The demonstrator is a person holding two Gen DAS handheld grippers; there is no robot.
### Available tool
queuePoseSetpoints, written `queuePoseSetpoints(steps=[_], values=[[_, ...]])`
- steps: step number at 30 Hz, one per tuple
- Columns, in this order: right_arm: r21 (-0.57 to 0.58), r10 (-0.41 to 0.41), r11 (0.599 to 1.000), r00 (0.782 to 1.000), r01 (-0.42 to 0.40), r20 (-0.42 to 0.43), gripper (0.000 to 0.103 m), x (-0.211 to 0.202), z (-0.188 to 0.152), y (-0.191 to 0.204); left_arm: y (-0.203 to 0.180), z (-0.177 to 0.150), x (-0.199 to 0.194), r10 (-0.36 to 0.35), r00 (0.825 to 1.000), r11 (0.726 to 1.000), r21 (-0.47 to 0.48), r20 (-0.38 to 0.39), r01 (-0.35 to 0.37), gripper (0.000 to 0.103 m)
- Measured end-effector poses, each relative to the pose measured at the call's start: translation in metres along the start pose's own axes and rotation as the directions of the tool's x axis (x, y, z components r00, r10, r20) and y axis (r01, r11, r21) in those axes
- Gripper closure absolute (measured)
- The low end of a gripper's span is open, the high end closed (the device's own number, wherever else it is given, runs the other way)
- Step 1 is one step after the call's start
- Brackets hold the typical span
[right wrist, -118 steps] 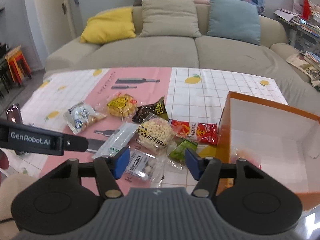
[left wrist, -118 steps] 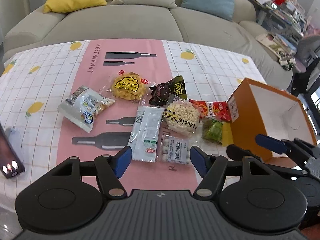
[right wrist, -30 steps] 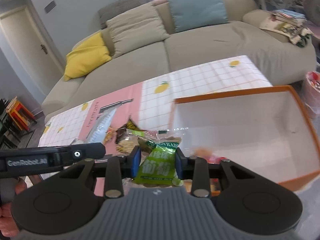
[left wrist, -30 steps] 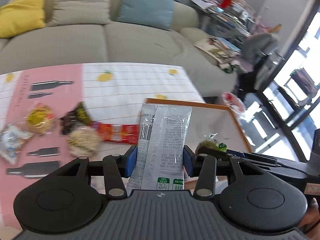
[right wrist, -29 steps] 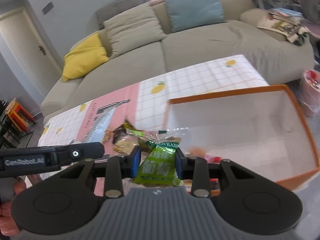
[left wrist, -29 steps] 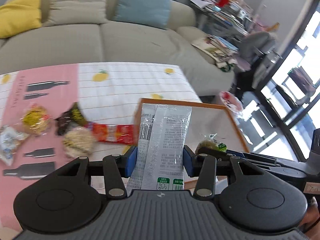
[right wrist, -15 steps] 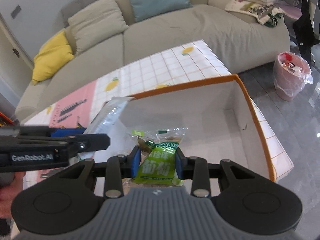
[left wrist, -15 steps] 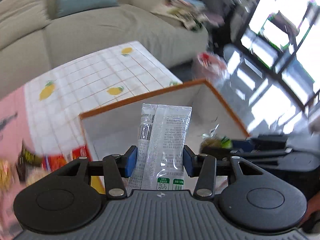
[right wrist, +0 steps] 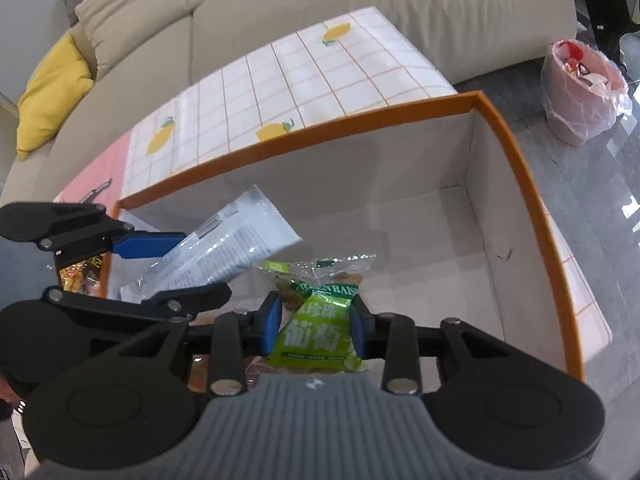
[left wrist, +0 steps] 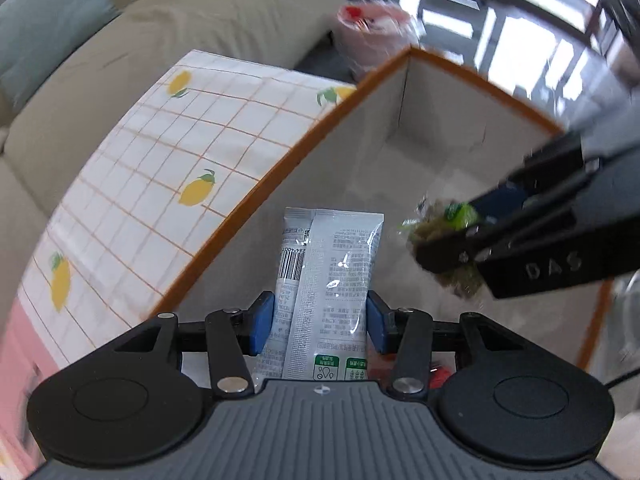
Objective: Organize snacks
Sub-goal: 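Carry white packet with left tool while right tool carries green bag into the box, then open both tools and withdraw them from the box toward the snacks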
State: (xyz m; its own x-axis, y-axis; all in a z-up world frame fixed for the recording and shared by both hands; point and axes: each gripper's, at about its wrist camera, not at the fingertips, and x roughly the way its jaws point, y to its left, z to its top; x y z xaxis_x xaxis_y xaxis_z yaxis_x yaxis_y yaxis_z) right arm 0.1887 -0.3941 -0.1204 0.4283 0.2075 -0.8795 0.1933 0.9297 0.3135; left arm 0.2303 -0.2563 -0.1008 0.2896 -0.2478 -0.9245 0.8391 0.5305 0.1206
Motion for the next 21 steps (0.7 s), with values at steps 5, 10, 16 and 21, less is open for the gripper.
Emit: queuePoseSetpoints(steps=[5, 10, 16, 21], values=[[0.041, 0.004, 0.999, 0.999, -0.002, -0.049, 0.069, 0.021, 0.008, -0.005, -0.011, -0.005, 0.014, 0.044, 0.998, 0.987, 0.156, -0.042, -0.037, 0.047], [0.059, 0.012, 0.998, 0.997, -0.008, -0.082, 0.069, 0.036, 0.011, 0.000, -0.007, -0.011, 0.023, 0.059, 0.995, 0.988, 0.147, -0.074, -0.048, 0.040], [0.072, 0.006, 0.997, 0.993, 0.003, -0.116, 0.069, 0.046, 0.011, 0.002, 0.003, -0.017, 0.003, 0.036, 0.999, 0.997, 0.077, -0.035, -0.034, 0.036], [0.099, -0.010, 0.995, 0.989, 0.024, -0.147, 0.069, 0.053, 0.010, 0.003, 0.017, -0.023, -0.025, 0.055, 0.998, 0.995, -0.078, -0.009, -0.055, 0.036]])
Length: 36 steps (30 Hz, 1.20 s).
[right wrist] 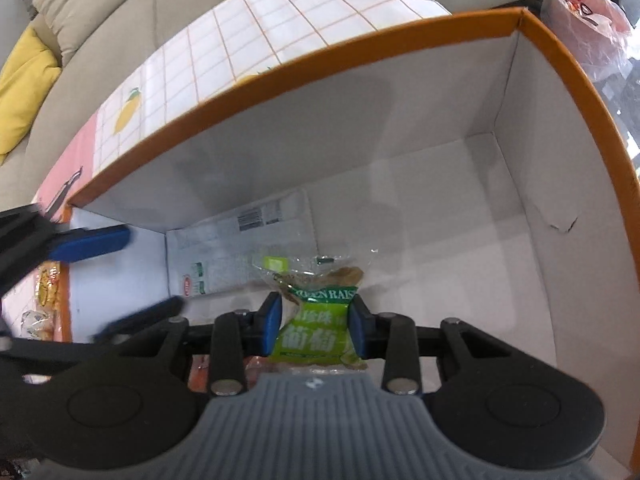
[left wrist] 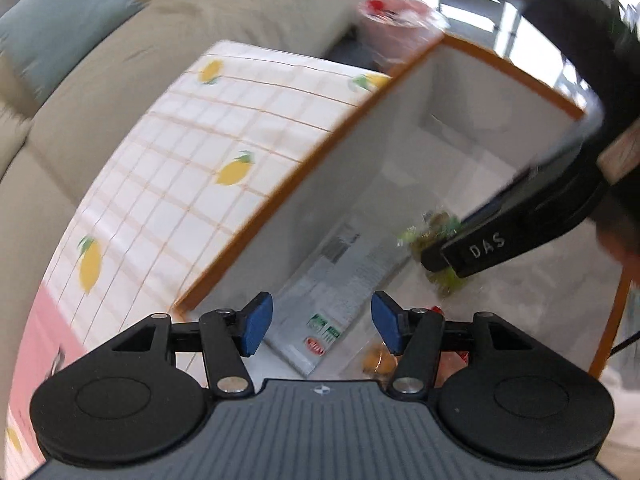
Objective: Organize snacks
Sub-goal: 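Open both tools and withdraw them from the box toward the snacks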
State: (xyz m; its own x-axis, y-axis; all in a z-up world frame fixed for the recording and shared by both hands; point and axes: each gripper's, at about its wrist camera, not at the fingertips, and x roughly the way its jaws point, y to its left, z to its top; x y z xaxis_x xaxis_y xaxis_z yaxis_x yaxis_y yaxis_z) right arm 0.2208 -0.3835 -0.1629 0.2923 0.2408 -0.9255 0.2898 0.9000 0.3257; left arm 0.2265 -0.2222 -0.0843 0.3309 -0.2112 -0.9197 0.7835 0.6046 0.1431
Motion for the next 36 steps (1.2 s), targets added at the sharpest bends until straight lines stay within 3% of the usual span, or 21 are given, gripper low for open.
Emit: queuePoseSetpoints(steps=[6, 8, 10, 12, 20, 24, 29, 36], values=[[0.013, -0.003, 1.000, 1.000, 0.003, 0.002, 0.068, 0.002, 0.003, 0.006, 0.017, -0.016, -0.030, 0.002, 1.000, 0.984, -0.176, 0.030, 0.003, 0.036], [0.010, -0.011, 1.000, 1.000, 0.011, 0.005, 0.062, 0.002, 0.003, 0.008, 0.021, -0.021, -0.040, -0.011, 0.999, 0.973, -0.230, 0.050, 0.022, 0.035], [0.008, -0.019, 1.000, 1.000, 0.018, 0.013, 0.061, -0.001, 0.003, 0.010, 0.028, -0.025, -0.046, -0.005, 0.998, 0.956, -0.292, 0.056, 0.021, 0.035], [-0.002, -0.038, 0.999, 0.999, 0.038, 0.027, 0.054, -0.005, 0.002, 0.012, 0.027, -0.031, -0.056, -0.010, 0.996, 0.943, -0.330, 0.085, 0.038, 0.035], [-0.077, -0.058, 0.995, 0.988, 0.070, 0.146, 0.050, -0.042, -0.021, 0.033, 0.034, -0.062, -0.091, 0.059, 0.987, 0.877, -0.480, 0.147, 0.019, 0.035], [-0.136, -0.021, 0.989, 0.965, 0.059, 0.262, 0.050, -0.075, -0.042, 0.057, 0.031, -0.083, -0.115, 0.112, 0.978, 0.841, -0.541, 0.177, 0.002, 0.035], [-0.200, 0.062, 0.980, 0.925, 0.016, 0.375, 0.050, -0.107, -0.078, 0.084, 0.034, -0.122, -0.136, 0.150, 0.968, 0.765, -0.644, 0.201, 0.015, 0.035], [-0.278, 0.152, 0.960, 0.867, -0.017, 0.474, 0.050, -0.122, -0.137, 0.132, 0.043, -0.181, -0.149, 0.204, 0.962, 0.697, -0.717, 0.184, -0.011, 0.035]])
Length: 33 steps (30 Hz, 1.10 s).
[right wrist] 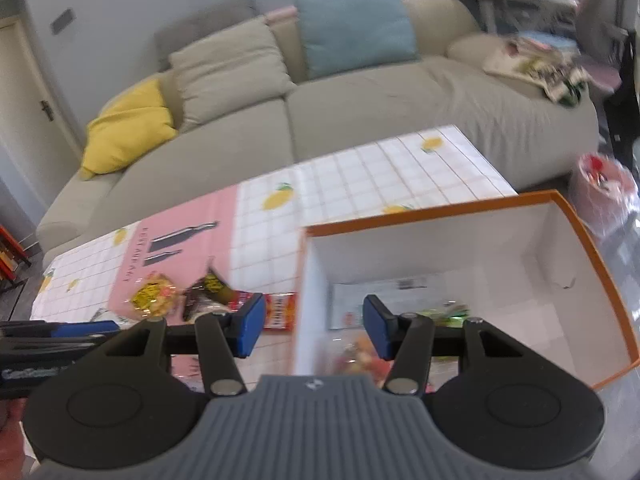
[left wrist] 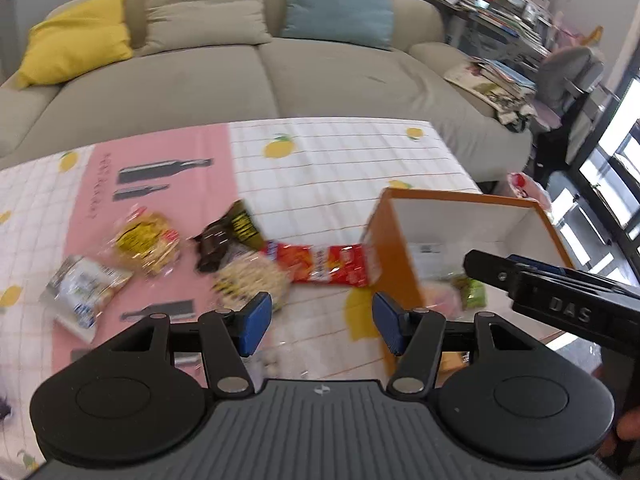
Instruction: Organize snacks
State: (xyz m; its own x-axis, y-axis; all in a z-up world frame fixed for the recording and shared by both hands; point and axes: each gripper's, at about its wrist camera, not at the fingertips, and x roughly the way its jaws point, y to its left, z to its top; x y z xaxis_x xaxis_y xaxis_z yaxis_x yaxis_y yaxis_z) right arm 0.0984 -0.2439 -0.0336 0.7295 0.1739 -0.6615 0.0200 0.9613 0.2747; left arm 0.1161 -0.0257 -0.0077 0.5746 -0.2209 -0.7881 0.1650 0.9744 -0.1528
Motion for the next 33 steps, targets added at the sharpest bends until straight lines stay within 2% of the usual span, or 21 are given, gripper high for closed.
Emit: queuePoseSetpoints(steps=[6, 12, 23, 24, 27, 29, 31, 33], values=[[-0.074, 0.032, 0.997, 0.999, -0.030, 0.032, 0.050, 0.001, -0.028, 0.049, 0.041, -0.027, -0.015, 0.026, 0.999, 0.997, -0.076, 0.026, -0.024, 0.035], [-0.195, 0.021, 0.980, 0.999, -0.027, -0.036, 0.050, 0.027, -0.059, 0.086, 0.075, -0.051, -0.007, 0.032, 0.999, 0.986, -0.162, -0.018, -0.034, 0.035], [-0.270, -0.019, 0.963, 0.989, -0.021, -0.146, 0.050, 0.076, -0.082, 0.108, 0.102, -0.066, 0.025, 0.010, 0.996, 0.972, -0.231, -0.094, -0.032, 0.035], [-0.275, -0.025, 0.961, 0.987, -0.021, -0.160, 0.051, 0.082, -0.085, 0.108, 0.104, -0.068, 0.032, 0.009, 0.993, 0.969, -0.244, -0.118, -0.038, 0.037], [-0.288, -0.048, 0.957, 0.976, -0.016, -0.214, 0.064, 0.099, -0.095, 0.109, 0.108, -0.074, 0.051, 0.002, 0.984, 0.960, -0.274, -0.179, -0.052, 0.044], [-0.297, -0.061, 0.955, 0.966, -0.017, -0.252, 0.078, 0.109, -0.102, 0.108, 0.111, -0.078, 0.061, -0.017, 0.982, 0.956, -0.289, -0.191, -0.039, 0.047], [-0.299, -0.063, 0.954, 0.956, -0.026, -0.285, 0.082, 0.118, -0.108, 0.107, 0.113, -0.080, 0.069, -0.031, 0.978, 0.952, -0.305, -0.206, -0.034, 0.047], [-0.292, -0.065, 0.956, 0.949, -0.030, -0.309, 0.082, 0.124, -0.111, 0.104, 0.115, -0.080, 0.076, -0.040, 0.976, 0.951, -0.308, -0.215, -0.029, 0.047]])
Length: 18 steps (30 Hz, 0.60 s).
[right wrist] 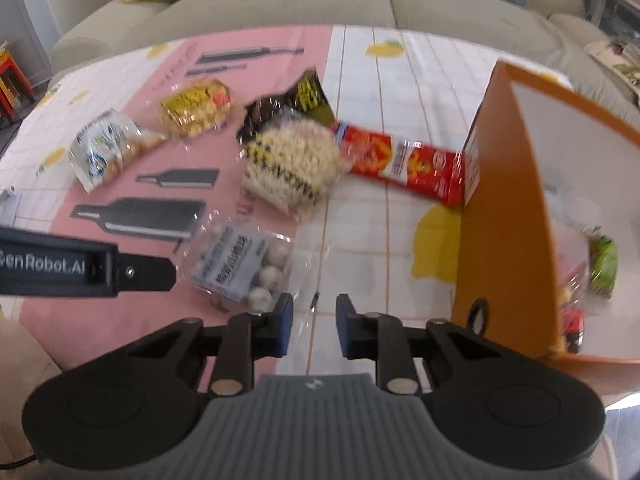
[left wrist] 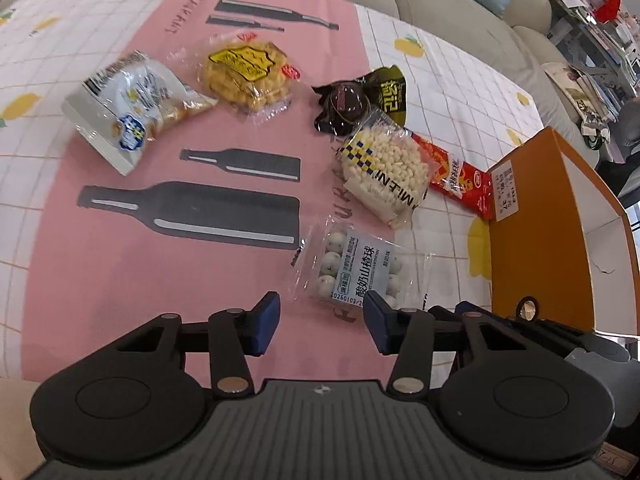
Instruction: Organize snacks
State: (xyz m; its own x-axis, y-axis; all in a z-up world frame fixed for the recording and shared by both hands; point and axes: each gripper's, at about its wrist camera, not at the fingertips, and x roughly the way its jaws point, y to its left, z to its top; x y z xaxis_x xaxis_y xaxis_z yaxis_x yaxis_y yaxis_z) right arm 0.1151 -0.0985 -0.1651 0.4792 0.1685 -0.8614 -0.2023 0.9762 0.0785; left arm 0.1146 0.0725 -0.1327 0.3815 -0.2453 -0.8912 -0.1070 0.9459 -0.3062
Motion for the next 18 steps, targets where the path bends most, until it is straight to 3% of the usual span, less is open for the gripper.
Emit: queuePoseSetpoints(steps=[11, 18], values=[[0.017, 0.014, 1.000, 0.999, -0.013, -0.041, 0.087, 0.029, 0.009, -0.003, 0.003, 0.008, 0.025, 0.032, 0.999, 0.999, -0.003, -0.008, -0.032, 0.051], [-0.018, 0.098, 0.995, 0.995, -0.098, -0.024, 0.089, 0.039, 0.021, 0.007, 0.021, 0.012, 0.023, 0.082, 0.997, 0.996, -0.043, 0.004, -0.081, 0.051]])
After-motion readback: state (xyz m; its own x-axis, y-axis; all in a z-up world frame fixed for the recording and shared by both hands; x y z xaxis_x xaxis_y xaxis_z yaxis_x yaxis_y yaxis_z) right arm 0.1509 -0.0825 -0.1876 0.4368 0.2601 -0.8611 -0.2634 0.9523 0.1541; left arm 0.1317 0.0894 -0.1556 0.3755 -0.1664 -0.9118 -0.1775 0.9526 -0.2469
